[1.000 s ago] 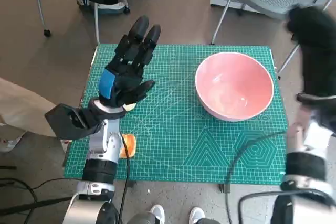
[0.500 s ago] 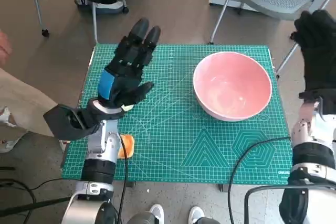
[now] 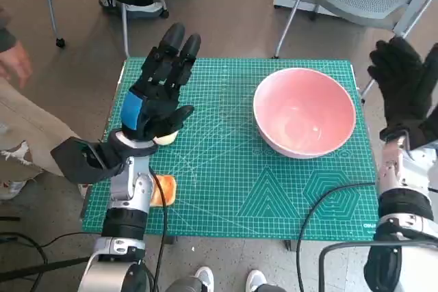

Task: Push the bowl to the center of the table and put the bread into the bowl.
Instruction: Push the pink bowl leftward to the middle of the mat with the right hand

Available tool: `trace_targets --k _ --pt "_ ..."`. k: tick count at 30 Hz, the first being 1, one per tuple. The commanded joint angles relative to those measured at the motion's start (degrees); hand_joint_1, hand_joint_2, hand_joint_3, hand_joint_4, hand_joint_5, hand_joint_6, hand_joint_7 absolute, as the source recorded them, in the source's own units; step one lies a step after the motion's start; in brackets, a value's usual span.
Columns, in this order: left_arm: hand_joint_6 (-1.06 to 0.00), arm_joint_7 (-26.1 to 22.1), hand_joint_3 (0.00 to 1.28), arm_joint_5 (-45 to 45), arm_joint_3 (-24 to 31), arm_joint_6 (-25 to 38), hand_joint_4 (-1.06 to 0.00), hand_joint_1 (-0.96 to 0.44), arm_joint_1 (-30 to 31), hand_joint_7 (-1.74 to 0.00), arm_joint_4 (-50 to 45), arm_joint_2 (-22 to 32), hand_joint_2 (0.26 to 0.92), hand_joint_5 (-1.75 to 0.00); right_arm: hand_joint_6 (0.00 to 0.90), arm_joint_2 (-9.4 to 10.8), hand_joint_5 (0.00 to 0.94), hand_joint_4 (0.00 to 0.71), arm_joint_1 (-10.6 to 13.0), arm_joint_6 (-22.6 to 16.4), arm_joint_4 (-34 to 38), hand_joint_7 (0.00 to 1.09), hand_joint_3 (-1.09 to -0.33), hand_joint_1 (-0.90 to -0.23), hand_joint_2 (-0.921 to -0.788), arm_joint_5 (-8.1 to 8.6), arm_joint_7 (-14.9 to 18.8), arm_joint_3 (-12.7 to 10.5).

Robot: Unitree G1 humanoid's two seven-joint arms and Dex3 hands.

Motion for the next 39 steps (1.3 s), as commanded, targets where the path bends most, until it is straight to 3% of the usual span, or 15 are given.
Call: trace_targets --k 1,8,16,39 --pt "-0.16 0.4 0.21 -0.2 0.4 -0.8 -0.05 -0.58 0.9 -0.09 -0.9 0.5 0.921 -0.01 0.194 1.1 0.001 0.196 2.8 2.6 1.5 0.21 -0.893 -0.568 -0.921 -0.85 -1.1 -0.5" --pt "-0.16 0.5 0.21 -0.5 0.5 -0.4 -0.06 -0.57 1.1 -0.10 -1.3 1.0 0.921 -0.01 0.206 1.5 0.002 0.198 3.9 4.7 1.9 0.19 -0.869 -0.600 -0.921 -0.85 -1.8 -1.2" --pt "-0.18 0.6 0.22 -0.7 0.9 -0.2 -0.07 -0.56 1.1 -0.10 -1.0 1.3 0.921 -0.01 0.228 1.8 0.003 0.203 3.6 6.5 1.8 0.18 -0.841 -0.611 -0.921 -0.62 -2.6 -2.4" --pt "-0.18 1.1 0.22 0.0 0.8 0.0 -0.07 -0.55 1.3 -0.11 -1.6 1.4 0.921 -0.01 0.247 3.0 0.000 0.187 4.9 6.0 1.9 0.14 -0.839 -0.599 -0.921 -1.19 -2.1 -3.5"
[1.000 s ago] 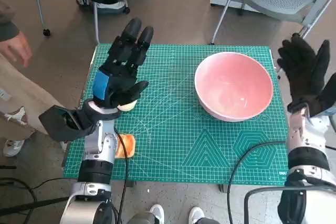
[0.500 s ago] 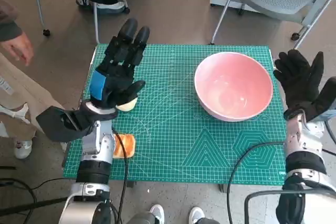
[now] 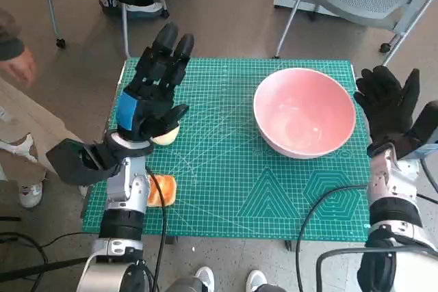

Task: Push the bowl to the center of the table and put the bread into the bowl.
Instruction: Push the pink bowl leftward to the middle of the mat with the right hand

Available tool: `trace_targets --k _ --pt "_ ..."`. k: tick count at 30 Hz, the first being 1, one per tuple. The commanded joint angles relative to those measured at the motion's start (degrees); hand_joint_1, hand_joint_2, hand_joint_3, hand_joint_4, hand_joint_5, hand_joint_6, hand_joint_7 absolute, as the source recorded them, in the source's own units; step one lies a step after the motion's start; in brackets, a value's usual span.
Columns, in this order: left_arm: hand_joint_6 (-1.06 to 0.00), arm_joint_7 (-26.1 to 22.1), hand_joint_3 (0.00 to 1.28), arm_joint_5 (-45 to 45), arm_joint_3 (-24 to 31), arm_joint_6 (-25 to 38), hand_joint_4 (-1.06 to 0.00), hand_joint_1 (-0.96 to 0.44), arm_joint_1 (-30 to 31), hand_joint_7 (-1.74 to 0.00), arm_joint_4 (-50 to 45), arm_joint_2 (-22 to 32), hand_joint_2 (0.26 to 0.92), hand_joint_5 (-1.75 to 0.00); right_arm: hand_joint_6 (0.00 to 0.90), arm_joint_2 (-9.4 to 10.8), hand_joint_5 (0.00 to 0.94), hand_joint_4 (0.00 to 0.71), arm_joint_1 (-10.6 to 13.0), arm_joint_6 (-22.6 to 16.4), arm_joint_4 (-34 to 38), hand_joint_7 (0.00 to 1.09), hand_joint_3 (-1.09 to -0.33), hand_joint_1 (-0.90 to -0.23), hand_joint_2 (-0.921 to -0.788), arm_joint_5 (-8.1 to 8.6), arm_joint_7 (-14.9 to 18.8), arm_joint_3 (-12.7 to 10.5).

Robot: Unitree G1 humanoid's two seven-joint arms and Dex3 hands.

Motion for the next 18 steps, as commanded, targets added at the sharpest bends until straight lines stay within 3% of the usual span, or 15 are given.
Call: trace_targets --k 1,18 --pt "-0.18 0.4 0.22 -0.1 0.0 0.0 -0.07 -0.55 0.8 -0.11 -1.0 0.7 0.921 -0.01 0.248 0.9 0.000 0.187 2.3 0.5 0.7 0.14 -0.839 -0.598 -0.921 -0.67 -0.1 -0.1" --pt "-0.17 0.1 0.22 -0.5 0.0 0.7 -0.08 -0.56 0.5 -0.11 -0.8 1.2 0.921 -0.01 0.255 3.7 0.000 0.185 2.5 0.3 0.7 0.13 -0.845 -0.590 -0.921 -1.77 0.0 0.2"
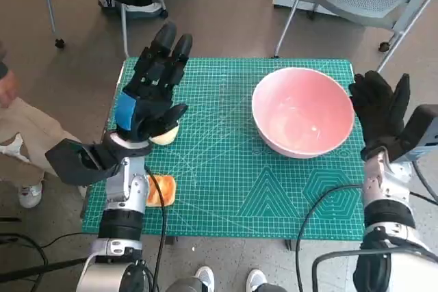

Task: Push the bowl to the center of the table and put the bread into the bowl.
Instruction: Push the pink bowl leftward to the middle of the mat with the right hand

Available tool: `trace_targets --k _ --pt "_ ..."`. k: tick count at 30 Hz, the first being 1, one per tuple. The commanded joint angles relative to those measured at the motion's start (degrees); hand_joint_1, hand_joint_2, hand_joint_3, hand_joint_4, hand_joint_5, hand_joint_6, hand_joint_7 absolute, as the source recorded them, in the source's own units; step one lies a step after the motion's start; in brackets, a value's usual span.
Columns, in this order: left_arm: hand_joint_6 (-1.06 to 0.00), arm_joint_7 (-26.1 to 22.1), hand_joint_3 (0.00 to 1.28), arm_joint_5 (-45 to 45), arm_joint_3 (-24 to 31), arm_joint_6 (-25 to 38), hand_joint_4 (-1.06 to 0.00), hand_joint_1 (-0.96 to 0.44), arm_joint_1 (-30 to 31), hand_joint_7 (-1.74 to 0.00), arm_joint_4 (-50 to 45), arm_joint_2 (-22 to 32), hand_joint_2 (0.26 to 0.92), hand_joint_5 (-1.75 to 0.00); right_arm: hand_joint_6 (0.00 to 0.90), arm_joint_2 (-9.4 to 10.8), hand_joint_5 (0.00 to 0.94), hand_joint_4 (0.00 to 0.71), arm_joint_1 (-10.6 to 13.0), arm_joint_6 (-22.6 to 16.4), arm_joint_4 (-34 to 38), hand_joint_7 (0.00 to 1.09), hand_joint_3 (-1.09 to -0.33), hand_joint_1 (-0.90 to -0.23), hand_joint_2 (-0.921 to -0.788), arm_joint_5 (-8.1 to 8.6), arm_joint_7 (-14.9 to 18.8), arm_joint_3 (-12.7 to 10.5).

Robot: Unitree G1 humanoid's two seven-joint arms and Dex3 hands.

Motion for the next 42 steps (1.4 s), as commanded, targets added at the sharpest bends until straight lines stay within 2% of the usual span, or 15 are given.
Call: trace_targets --k 1,8,20,39,42 --pt "-0.17 -0.1 0.22 -0.5 0.0 0.6 -0.08 -0.56 0.3 -0.11 -0.9 0.7 0.921 -0.01 0.255 2.0 0.000 0.185 1.7 0.4 0.7 0.13 -0.845 -0.589 -0.921 -0.43 0.0 0.1" --pt "-0.17 0.0 0.22 -0.3 -0.1 0.7 -0.08 -0.56 0.3 -0.11 -1.1 0.9 0.921 -0.01 0.259 3.9 0.002 0.190 1.5 0.1 0.6 0.13 -0.856 -0.577 -0.921 -1.04 0.1 0.6" --pt "-0.17 0.7 0.22 0.0 -0.3 0.9 -0.08 -0.56 0.6 -0.11 -1.8 1.1 0.921 -0.01 0.268 6.8 0.009 0.210 1.2 -0.1 0.7 0.13 -0.857 -0.606 -0.921 -1.80 0.5 1.7" --pt "-0.17 2.1 0.22 0.2 -0.5 1.1 -0.09 -0.57 1.8 -0.12 -3.6 1.0 0.921 -0.01 0.267 11.3 0.004 0.216 0.4 0.4 0.8 0.12 -0.790 -0.608 -0.921 -2.99 1.2 2.4" --pt "-0.17 2.4 0.22 0.1 -0.6 1.3 -0.09 -0.57 2.0 -0.12 -4.1 1.0 0.921 -0.01 0.268 11.8 0.003 0.214 0.3 0.4 0.8 0.12 -0.770 -0.628 -0.921 -3.14 1.4 2.6"
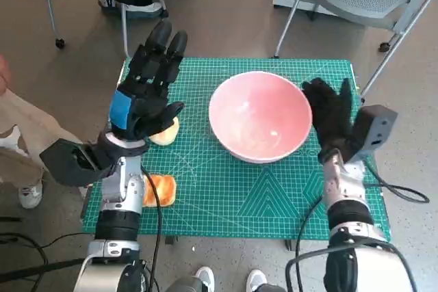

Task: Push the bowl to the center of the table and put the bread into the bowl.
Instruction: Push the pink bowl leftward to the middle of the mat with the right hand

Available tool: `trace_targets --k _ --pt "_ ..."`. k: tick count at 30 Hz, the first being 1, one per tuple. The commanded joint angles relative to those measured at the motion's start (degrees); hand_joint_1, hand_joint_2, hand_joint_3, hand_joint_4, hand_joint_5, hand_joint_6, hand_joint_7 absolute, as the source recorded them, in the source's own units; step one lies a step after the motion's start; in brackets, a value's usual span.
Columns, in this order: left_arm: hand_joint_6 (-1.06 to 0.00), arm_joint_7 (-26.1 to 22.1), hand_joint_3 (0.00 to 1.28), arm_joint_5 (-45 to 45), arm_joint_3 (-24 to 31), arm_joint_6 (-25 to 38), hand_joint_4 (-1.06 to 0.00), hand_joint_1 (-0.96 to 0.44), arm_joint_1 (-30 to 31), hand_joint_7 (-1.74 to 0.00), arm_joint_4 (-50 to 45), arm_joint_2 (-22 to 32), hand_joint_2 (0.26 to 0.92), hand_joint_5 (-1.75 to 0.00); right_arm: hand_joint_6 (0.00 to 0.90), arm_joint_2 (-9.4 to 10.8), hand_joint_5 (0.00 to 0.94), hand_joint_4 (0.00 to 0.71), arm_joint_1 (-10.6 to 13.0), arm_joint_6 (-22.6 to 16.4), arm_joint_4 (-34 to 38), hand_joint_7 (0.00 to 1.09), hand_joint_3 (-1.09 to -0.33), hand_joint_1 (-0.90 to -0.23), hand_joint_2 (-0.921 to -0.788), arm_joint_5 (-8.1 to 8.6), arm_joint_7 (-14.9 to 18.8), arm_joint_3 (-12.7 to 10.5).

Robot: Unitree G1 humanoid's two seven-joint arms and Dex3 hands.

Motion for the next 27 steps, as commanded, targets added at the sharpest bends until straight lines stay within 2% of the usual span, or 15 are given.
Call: trace_targets --k 1,8,13,22,27 --pt "-0.17 0.5 0.22 -0.2 -0.2 0.4 -0.09 -0.57 1.0 -0.12 -1.6 0.1 0.921 -0.01 0.268 1.3 0.002 0.214 0.4 1.0 0.8 0.12 -0.760 -0.638 -0.921 -0.51 0.7 0.5" --pt "-0.16 0.8 0.22 -0.4 -0.2 0.6 -0.09 -0.57 1.5 -0.13 -2.1 0.1 0.921 -0.01 0.269 1.6 0.000 0.210 0.3 0.8 0.8 0.12 -0.702 -0.710 -0.921 -0.63 1.2 0.9" --pt "-0.16 1.1 0.23 -0.3 -0.2 0.4 -0.09 -0.57 1.6 -0.13 -2.1 -0.1 0.921 -0.01 0.268 1.7 0.003 0.216 0.2 0.8 0.7 0.12 -0.698 -0.711 -0.921 -0.73 1.2 1.3" --pt "-0.16 1.8 0.23 0.0 -0.6 0.3 -0.09 -0.57 1.7 -0.13 -2.2 -0.2 0.921 -0.01 0.272 1.5 0.003 0.218 0.1 0.9 0.7 0.12 -0.713 -0.673 -0.921 -0.49 1.4 1.5" --pt "-0.16 1.9 0.23 -0.2 -0.7 0.6 -0.10 -0.57 2.0 -0.14 -2.6 -0.3 0.921 -0.01 0.275 0.8 0.003 0.219 0.0 0.6 0.6 0.12 -0.710 -0.685 -0.921 -0.63 1.3 1.6"
